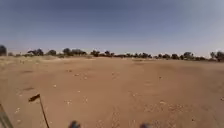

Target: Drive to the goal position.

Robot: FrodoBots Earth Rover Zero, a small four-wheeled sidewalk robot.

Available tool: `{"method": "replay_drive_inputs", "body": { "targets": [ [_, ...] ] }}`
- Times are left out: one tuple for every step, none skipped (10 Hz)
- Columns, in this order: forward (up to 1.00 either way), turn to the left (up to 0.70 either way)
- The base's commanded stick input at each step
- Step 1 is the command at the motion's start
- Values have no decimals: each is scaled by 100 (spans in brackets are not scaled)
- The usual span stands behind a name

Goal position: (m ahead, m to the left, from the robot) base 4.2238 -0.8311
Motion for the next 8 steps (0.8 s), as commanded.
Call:
{"method": "replay_drive_inputs", "body": {
  "targets": [
    [70,0],
    [70,0],
    [70,0],
    [70,0],
    [70,0],
    [70,0],
    [70,0],
    [70,0]
  ]
}}
